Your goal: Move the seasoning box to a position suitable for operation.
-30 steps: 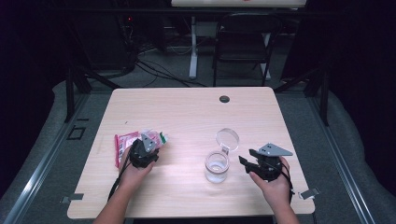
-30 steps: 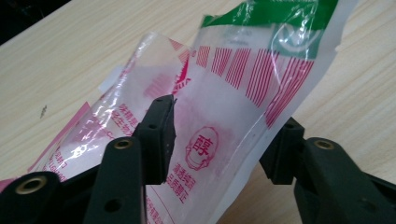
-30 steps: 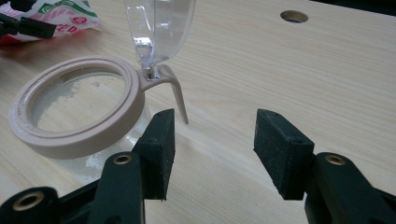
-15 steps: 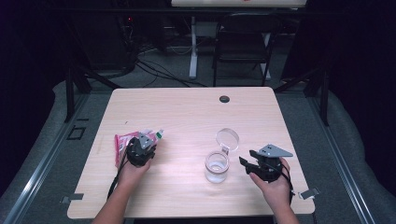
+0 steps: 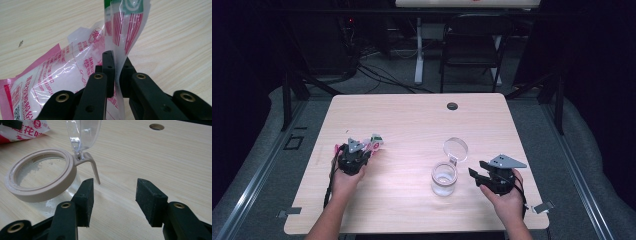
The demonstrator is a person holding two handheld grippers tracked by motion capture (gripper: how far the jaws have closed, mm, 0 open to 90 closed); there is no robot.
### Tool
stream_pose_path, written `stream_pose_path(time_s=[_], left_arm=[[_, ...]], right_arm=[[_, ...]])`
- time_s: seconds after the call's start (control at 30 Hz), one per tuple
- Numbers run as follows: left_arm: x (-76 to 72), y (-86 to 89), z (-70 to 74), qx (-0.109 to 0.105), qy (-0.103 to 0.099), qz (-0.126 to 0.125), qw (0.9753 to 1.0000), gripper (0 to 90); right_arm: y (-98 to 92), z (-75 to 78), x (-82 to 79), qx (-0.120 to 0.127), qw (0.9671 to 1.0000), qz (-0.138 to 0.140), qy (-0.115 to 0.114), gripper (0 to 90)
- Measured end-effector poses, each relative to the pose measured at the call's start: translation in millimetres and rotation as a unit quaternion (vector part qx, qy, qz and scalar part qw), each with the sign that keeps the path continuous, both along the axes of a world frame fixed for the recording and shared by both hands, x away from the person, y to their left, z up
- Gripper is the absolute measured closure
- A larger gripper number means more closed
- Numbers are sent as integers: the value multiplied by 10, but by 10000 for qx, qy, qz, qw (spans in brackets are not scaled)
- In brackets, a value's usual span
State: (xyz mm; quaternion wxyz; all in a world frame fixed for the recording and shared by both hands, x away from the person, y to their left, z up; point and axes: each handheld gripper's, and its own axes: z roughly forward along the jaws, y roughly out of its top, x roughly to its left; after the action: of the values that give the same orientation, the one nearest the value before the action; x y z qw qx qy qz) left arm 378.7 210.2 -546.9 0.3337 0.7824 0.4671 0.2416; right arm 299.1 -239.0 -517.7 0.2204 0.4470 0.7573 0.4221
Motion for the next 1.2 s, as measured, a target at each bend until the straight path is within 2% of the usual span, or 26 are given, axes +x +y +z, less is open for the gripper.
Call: stream_pose_path(time_s=[0.13,0.2,0.33,0.63,0.97,1.2], left_arm=[[-9,20,25,-71,91,69,9999,886],[-10,27,49,-1,105,63,9999,889],[-22,38,74,10,92,98,9999,895],[-32,57,96,-9,60,128,9999,898],[-82,135,187,31,-32,225,9997,899],[-118,225,252,-88,-85,298,9995,899]], right_arm=[[-5,1,0,39,10000,9,13,495],[-6,6,-2,35,10000,10,27,498],[-10,4,-1,106,9999,18,48,500],[-18,3,-2,109,9999,-13,53,500],[-34,6,-4,105,9999,-13,64,501],[-39,10,-6,104,9999,3,54,503]])
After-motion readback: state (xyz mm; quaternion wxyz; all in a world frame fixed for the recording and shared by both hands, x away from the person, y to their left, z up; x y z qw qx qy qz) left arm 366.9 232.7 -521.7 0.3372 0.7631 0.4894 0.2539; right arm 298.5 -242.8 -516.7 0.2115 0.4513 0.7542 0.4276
